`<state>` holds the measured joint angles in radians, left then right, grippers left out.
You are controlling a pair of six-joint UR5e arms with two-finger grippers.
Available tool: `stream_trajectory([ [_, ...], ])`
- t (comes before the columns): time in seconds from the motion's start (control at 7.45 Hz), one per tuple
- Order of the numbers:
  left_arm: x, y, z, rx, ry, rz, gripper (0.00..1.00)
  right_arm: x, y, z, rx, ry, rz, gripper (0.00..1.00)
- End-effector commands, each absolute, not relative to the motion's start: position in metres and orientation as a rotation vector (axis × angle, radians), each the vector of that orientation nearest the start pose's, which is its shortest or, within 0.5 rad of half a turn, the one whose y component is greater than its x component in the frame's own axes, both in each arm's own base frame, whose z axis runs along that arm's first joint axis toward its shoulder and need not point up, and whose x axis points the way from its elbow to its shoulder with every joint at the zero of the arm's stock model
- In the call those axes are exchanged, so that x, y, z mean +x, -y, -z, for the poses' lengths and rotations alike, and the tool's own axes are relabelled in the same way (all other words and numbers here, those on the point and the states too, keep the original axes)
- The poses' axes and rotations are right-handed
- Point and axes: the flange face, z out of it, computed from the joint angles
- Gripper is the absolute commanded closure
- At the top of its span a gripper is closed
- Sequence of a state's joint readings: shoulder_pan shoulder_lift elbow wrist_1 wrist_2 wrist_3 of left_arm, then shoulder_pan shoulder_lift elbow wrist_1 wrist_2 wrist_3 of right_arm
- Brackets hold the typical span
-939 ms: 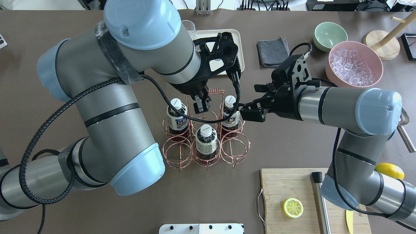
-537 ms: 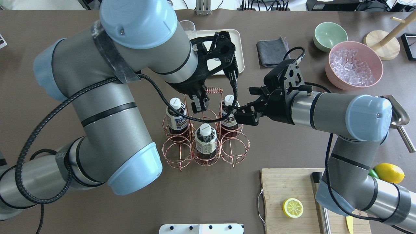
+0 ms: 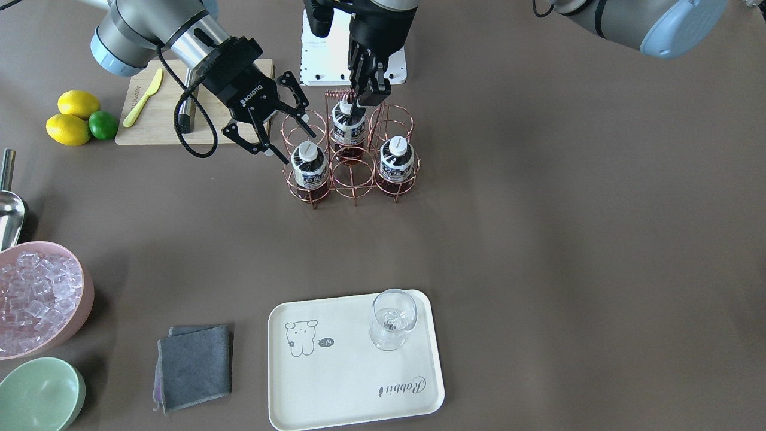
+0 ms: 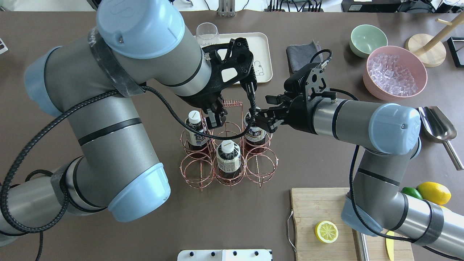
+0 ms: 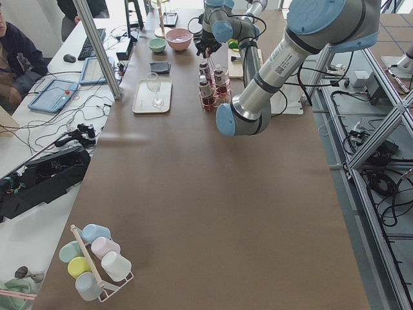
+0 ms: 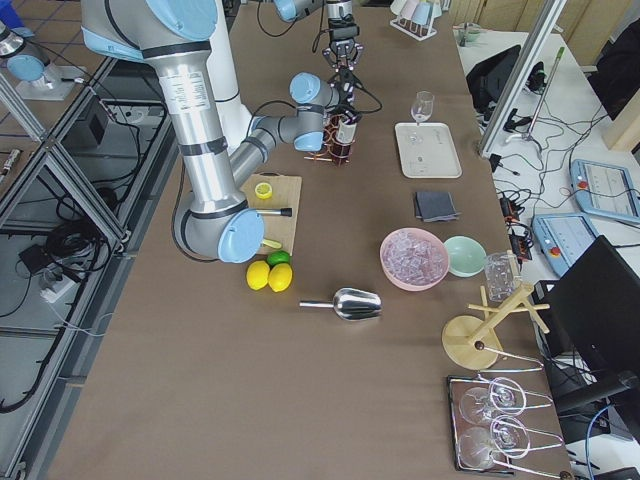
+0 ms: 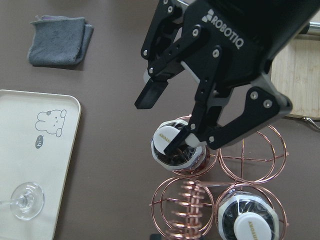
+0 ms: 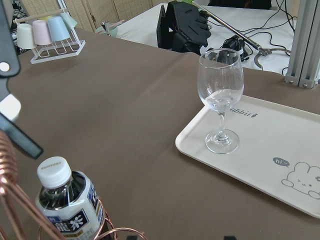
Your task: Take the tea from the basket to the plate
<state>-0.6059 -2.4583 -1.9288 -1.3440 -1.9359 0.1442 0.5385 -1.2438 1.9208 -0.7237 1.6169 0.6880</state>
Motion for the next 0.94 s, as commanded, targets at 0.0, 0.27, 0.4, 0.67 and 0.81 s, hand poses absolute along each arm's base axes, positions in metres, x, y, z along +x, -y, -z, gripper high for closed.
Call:
stream_trajectory([
  [0.0, 0.4262, 0.4142, -0.0236, 0.842, -0.754, -1.182, 1.0, -0.4145, 0.3998, -0.2198, 0.966, 1.155, 0.296, 0.34],
  [0.27, 0.4257, 0.4139, -0.0232, 0.844, -0.755, -1.182, 1.0, -0.4146, 0.4001, -0.221, 0.966, 1.155, 0.294, 0.34],
  [0.4, 0.4243, 0.4129, -0.0229, 0.847, -0.756, -1.182, 1.0, -0.4152, 0.3994, -0.221, 0.966, 1.155, 0.296, 0.34],
  [0.67, 0.4232, 0.4132, -0.0248, 0.846, -0.754, -1.181, 1.0, -0.418, 0.3959, -0.2244, 0.956, 1.156, 0.303, 0.34],
  [0.81, 0.4232, 0.4132, -0.0248, 0.846, -0.754, -1.181, 1.0, -0.4186, 0.3953, -0.2244, 0.955, 1.157, 0.304, 0.34],
])
